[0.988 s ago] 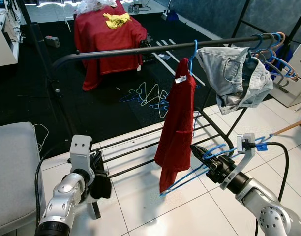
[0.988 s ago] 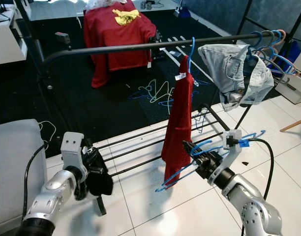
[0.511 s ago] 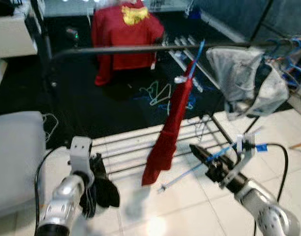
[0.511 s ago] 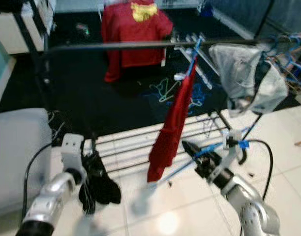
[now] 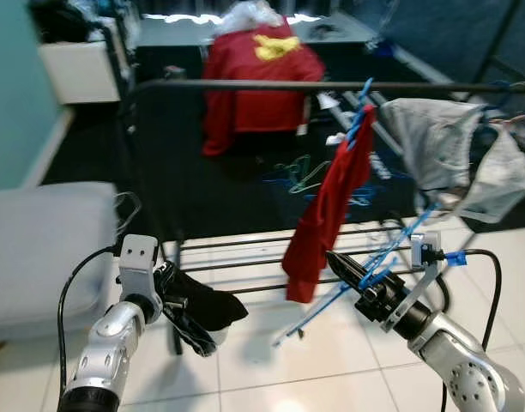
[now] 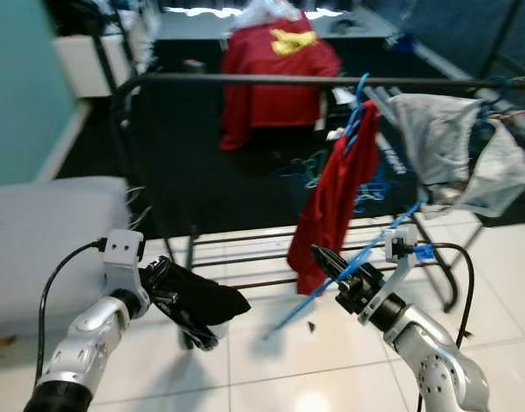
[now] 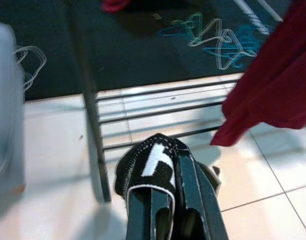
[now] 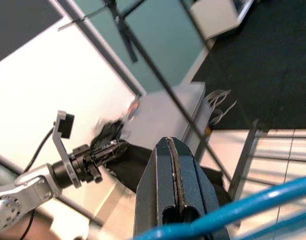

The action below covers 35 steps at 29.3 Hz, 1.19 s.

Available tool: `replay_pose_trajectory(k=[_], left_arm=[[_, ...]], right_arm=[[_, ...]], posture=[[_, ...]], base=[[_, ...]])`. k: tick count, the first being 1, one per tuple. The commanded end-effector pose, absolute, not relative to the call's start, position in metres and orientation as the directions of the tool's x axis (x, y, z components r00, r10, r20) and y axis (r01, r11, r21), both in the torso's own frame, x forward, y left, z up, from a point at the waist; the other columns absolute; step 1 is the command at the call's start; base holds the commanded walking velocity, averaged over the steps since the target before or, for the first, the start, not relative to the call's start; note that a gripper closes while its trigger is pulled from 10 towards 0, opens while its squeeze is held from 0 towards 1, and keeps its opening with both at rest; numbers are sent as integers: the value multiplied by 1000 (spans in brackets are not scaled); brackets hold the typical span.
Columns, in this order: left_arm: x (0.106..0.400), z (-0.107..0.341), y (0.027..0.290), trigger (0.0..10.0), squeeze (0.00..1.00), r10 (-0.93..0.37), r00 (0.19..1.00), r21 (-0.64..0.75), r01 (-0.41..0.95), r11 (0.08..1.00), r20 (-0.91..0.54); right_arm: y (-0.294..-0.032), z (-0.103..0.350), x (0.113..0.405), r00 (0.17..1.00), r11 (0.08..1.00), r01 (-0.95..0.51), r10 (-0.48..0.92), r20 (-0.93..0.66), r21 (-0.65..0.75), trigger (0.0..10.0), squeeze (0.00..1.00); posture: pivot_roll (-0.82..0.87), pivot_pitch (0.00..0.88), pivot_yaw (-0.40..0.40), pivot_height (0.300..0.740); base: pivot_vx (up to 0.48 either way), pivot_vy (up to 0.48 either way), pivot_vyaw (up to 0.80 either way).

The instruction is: Hang hanger

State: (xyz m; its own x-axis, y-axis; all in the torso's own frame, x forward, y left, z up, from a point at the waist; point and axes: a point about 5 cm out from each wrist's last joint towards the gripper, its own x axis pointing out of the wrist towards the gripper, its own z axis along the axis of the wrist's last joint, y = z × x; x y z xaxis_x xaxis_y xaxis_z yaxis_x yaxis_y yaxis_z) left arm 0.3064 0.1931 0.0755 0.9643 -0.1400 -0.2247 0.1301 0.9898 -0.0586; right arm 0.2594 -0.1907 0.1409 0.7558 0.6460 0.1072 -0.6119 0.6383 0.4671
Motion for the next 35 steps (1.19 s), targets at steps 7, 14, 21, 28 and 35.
replay_pose_trajectory(k=[7,14,21,28,35], left_arm=[[308,76,191,10000,0,-142,966,-70,130,989,-218],[310,79,185,10000,0,-175,964,-69,165,984,-198],[309,83,182,10000,0,-200,965,-68,191,979,-169],[311,89,182,10000,0,-204,968,-61,197,979,-144],[313,92,178,10000,0,-216,968,-65,209,976,-126]], right_arm=[[-190,139,257,742,633,-616,666,77,469,10000,0],[-187,142,253,691,582,-663,717,87,470,10000,0],[-177,147,242,600,495,-735,793,106,463,10000,0],[-172,149,237,544,450,-772,833,101,449,10000,0],[-178,149,240,577,495,-751,814,69,437,10000,0]], posture=[[28,131,-68,740],[23,125,-70,740],[26,124,-75,740],[21,119,-75,740],[17,120,-75,740]], base=[[0,0,0],[0,0,0],[77,0,0],[334,0,0],[359,0,0]])
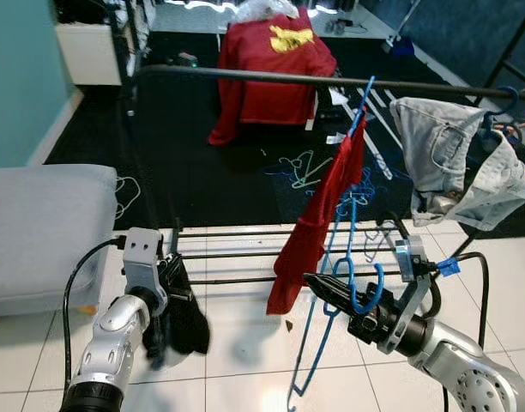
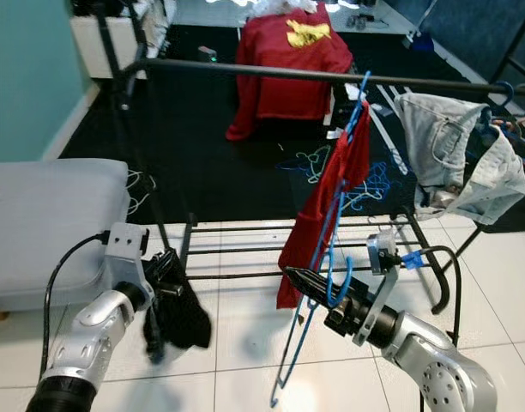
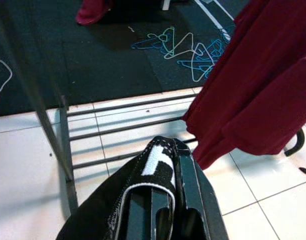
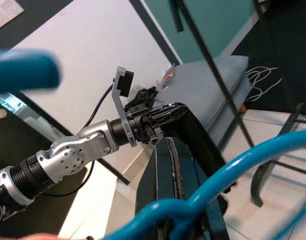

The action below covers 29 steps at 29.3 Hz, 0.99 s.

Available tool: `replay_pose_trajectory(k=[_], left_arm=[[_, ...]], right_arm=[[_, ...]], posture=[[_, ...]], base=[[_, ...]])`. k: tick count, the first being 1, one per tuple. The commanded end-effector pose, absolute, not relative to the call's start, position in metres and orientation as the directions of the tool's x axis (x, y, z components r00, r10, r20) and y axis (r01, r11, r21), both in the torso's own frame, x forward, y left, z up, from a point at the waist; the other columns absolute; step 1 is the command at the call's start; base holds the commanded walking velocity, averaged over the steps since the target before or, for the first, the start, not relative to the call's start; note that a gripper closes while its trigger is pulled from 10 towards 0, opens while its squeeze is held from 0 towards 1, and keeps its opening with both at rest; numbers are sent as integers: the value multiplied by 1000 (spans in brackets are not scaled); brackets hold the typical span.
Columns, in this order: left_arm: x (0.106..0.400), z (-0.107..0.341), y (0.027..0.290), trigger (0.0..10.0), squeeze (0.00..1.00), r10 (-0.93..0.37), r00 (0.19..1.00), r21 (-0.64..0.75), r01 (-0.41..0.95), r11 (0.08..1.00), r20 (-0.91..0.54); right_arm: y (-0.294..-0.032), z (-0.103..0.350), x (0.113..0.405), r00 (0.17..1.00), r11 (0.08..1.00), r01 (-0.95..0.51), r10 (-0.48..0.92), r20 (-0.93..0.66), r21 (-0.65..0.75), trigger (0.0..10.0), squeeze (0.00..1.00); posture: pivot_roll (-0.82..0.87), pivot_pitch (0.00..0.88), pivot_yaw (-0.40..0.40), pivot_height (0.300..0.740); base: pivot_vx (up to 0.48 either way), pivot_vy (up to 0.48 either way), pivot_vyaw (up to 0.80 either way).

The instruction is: Hang hanger

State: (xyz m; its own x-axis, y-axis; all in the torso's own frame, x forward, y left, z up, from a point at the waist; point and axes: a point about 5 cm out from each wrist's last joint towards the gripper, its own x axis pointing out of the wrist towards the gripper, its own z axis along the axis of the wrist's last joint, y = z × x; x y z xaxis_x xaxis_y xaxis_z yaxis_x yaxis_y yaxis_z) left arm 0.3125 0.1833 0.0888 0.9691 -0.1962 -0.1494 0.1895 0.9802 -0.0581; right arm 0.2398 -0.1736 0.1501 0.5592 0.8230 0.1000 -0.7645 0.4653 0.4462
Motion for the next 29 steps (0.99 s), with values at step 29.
replay_pose_trajectory(k=[29], left_arm=[[309,91,182,10000,0,-241,963,-78,233,969,-120]], right_arm=[[-183,148,244,560,551,-745,823,-96,376,10000,0]], posture=[[13,137,-75,740]], base=[[364,0,221]])
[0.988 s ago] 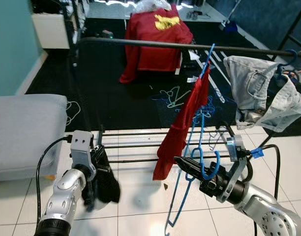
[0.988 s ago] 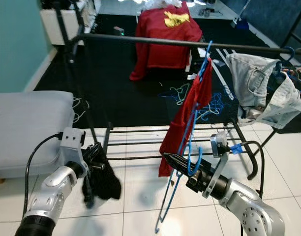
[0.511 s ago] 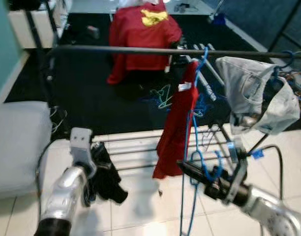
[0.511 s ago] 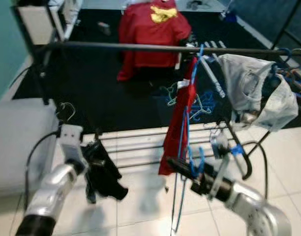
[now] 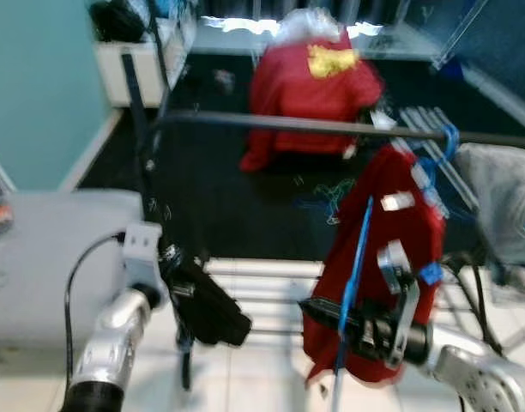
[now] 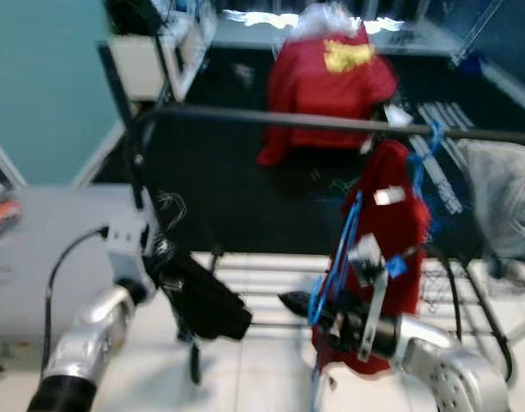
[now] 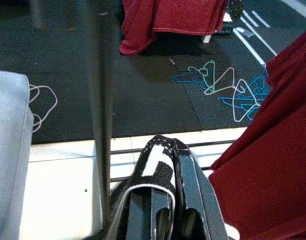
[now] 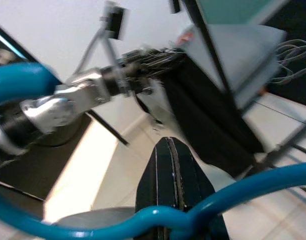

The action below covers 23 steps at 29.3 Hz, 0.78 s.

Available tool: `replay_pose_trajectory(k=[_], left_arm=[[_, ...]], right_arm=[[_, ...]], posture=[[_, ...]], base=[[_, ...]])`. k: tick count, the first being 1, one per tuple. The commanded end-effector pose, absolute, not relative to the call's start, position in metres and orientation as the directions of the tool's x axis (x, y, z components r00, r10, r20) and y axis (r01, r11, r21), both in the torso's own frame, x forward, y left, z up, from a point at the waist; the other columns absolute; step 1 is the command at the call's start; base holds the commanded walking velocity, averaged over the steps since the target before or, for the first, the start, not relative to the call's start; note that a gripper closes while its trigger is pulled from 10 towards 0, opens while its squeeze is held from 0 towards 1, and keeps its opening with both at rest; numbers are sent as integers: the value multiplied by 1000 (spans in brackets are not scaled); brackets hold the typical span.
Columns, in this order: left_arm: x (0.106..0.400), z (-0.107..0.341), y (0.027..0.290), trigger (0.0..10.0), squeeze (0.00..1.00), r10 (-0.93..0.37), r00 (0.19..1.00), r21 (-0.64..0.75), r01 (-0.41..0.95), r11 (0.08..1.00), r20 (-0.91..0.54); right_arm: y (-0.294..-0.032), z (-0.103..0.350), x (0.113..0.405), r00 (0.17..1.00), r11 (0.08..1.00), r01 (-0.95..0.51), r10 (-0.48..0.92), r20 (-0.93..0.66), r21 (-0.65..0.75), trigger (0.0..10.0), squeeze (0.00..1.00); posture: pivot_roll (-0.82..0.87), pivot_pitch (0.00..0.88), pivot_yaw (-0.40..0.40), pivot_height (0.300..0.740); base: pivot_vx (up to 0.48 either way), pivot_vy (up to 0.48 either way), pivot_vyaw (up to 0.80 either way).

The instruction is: Hang hanger

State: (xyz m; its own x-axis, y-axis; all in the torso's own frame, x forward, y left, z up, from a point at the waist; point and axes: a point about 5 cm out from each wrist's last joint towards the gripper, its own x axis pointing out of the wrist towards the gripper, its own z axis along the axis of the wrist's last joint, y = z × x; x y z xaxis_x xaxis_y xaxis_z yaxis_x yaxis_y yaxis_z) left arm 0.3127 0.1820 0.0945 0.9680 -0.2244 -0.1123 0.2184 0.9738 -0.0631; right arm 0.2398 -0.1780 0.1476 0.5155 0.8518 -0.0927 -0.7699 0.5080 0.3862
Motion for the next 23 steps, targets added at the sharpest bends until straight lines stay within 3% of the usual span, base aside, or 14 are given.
replay_pose_trajectory(k=[1,9,14,16,23], left_arm=[[309,91,182,10000,0,-241,963,-78,233,969,-120],[304,90,179,10000,0,-311,944,-103,300,948,-109],[298,95,170,10000,0,-429,900,-136,417,899,-76],[292,94,165,10000,0,-493,866,-136,480,866,-80],[289,93,165,10000,0,-519,850,-135,507,851,-84]], right_arm=[[-183,148,244,560,551,-745,823,-96,376,10000,0],[-190,150,247,592,582,-728,800,-98,361,10000,0],[-191,155,250,599,585,-729,796,-83,356,10000,0],[-192,158,252,600,584,-732,797,-73,351,10000,0],[-192,160,253,598,580,-735,799,-65,352,10000,0]], posture=[[13,137,-75,740],[14,142,-72,740],[17,144,-72,740],[17,145,-71,740],[17,146,-75,740]], base=[[364,0,0],[361,0,0],[0,0,0],[255,-403,0],[255,-402,0]])
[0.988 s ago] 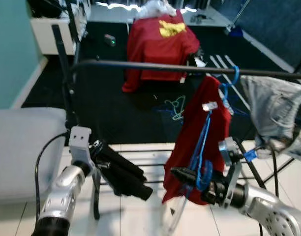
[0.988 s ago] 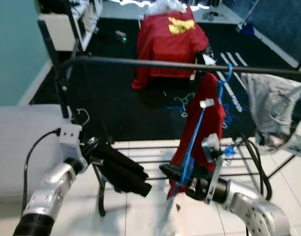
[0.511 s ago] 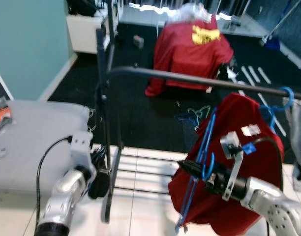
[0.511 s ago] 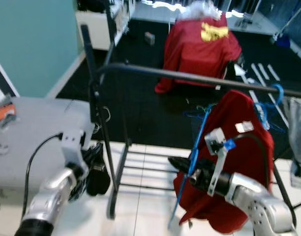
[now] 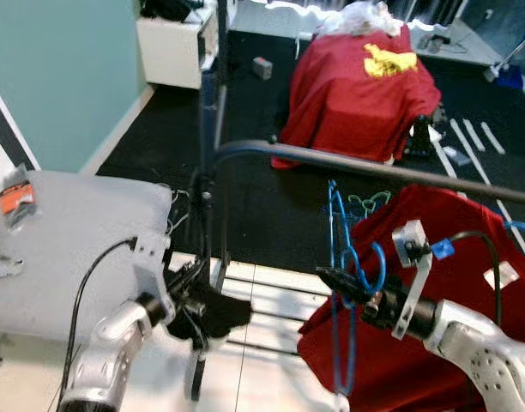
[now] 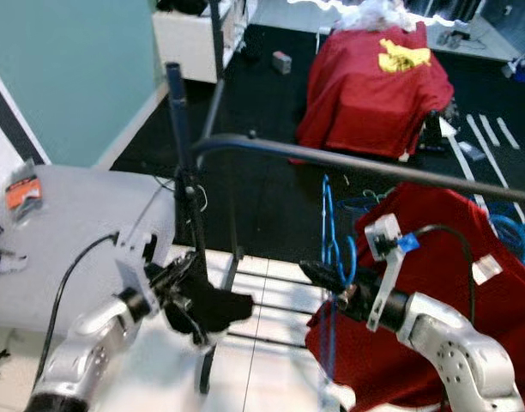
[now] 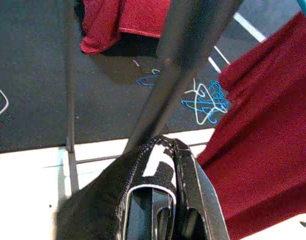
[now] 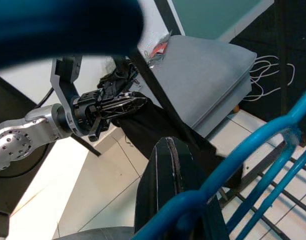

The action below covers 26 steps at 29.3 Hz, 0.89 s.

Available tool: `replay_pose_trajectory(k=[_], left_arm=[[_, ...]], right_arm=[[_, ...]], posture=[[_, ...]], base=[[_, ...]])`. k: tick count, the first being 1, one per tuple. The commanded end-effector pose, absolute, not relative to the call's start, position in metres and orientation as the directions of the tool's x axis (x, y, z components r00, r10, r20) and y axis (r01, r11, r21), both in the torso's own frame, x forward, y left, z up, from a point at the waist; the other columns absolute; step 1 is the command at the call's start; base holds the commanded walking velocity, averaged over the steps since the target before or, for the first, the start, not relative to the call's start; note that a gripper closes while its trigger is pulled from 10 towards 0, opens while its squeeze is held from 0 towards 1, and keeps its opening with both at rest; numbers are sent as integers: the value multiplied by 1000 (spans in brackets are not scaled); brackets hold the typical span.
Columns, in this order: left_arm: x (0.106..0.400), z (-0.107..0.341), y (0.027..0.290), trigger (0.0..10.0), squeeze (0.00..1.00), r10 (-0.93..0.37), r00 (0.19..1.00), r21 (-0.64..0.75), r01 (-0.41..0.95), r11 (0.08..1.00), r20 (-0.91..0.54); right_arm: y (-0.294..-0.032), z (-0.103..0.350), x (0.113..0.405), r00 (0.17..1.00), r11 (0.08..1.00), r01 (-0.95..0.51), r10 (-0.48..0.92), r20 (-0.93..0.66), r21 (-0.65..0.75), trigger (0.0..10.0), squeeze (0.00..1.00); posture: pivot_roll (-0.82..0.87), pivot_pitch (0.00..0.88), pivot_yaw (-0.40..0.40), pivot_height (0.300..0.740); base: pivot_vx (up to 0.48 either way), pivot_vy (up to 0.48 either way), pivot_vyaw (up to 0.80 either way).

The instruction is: Hang hanger

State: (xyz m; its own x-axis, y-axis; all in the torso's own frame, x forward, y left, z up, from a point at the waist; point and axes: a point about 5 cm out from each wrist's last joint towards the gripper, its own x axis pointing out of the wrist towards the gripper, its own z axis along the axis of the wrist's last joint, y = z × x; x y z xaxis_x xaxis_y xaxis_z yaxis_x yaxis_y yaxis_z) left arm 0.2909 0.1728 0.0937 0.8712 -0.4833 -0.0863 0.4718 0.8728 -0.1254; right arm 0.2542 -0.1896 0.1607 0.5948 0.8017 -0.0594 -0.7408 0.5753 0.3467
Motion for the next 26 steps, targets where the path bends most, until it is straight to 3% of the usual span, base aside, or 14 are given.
replay_pose_trajectory(k=[1,11,19,26], left_arm=[[288,93,166,10000,0,-524,847,-124,513,849,-90],[288,93,170,10000,0,-523,848,-112,513,851,-91],[289,95,162,10000,0,-517,854,-133,506,852,-67],[286,96,157,10000,0,-548,835,-142,537,832,-51]], right_arm=[[-190,161,252,583,563,-747,810,-59,353,10000,0],[-190,166,256,586,564,-749,809,-51,348,10000,0],[-184,175,259,578,564,-770,814,-48,298,10000,0],[-175,184,248,504,490,-828,864,-21,272,10000,0]], posture=[[17,145,-76,740],[16,140,-80,740],[12,142,-80,740],[7,153,-79,740]], base=[[259,-401,0],[256,-403,0],[0,0,0],[0,0,0]])
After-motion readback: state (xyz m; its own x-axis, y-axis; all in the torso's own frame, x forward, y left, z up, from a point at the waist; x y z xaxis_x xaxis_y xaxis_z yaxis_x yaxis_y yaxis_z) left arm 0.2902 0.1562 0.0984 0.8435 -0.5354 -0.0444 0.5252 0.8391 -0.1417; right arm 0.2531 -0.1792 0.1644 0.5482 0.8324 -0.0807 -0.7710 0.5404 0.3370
